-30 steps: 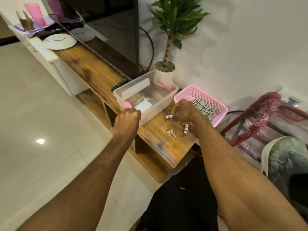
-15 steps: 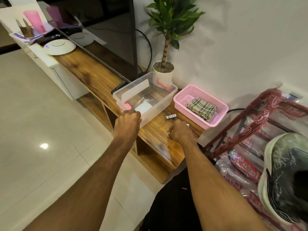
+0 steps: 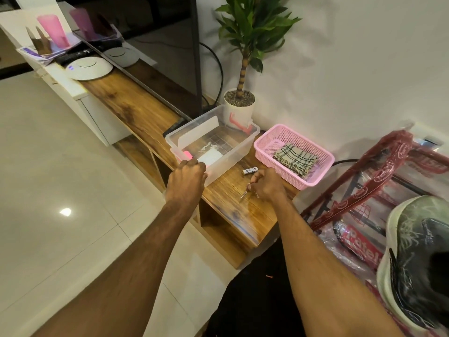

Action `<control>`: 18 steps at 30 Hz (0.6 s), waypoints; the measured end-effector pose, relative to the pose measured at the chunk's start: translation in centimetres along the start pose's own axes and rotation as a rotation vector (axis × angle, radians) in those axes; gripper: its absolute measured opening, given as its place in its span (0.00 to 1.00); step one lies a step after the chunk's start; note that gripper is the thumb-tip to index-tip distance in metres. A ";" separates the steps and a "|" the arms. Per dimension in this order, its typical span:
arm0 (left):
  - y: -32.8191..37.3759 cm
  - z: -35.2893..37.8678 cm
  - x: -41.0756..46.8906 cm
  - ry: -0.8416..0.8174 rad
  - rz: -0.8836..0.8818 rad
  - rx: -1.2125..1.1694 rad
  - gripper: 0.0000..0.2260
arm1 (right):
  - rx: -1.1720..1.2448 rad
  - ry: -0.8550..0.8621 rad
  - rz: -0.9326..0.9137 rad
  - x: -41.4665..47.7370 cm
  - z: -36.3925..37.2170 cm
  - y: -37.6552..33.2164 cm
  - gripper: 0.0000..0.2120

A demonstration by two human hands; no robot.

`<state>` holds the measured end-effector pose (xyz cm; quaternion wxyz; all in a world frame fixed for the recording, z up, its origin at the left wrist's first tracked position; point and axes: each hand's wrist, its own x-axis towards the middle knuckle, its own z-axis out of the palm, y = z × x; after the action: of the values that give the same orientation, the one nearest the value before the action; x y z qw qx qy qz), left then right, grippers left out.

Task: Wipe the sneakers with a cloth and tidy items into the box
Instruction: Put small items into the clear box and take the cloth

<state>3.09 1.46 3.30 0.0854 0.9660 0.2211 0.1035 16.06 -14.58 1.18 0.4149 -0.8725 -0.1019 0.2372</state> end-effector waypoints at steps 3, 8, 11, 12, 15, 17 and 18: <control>-0.1 0.1 0.0 0.012 0.005 0.009 0.17 | 0.201 -0.034 -0.037 0.0 -0.8 -1.0 0.05; -0.5 0.5 -0.2 0.038 0.025 0.020 0.17 | 0.575 -0.080 -0.050 0.9 -2.3 -4.5 0.10; -0.6 0.8 -0.2 0.065 0.044 0.009 0.17 | 0.584 -0.055 -0.087 2.2 -2.3 -6.9 0.09; -0.7 1.0 -0.2 0.071 0.048 0.007 0.16 | 0.547 -0.039 -0.104 2.6 -2.2 -7.7 0.09; -1.0 1.5 -0.3 0.076 0.066 0.015 0.14 | 0.371 0.011 -0.185 4.3 -0.9 -9.9 0.08; -1.3 1.8 -0.2 0.112 0.092 0.006 0.12 | 0.160 0.059 -0.244 5.5 0.7 -11.0 0.07; -1.4 1.9 -0.2 0.146 0.107 -0.001 0.11 | 0.049 0.076 -0.276 6.0 1.5 -11.5 0.07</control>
<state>2.77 2.35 1.11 0.0641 0.9662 0.1747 0.1781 20.72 -4.06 7.30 0.4682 -0.8482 -0.1994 0.1471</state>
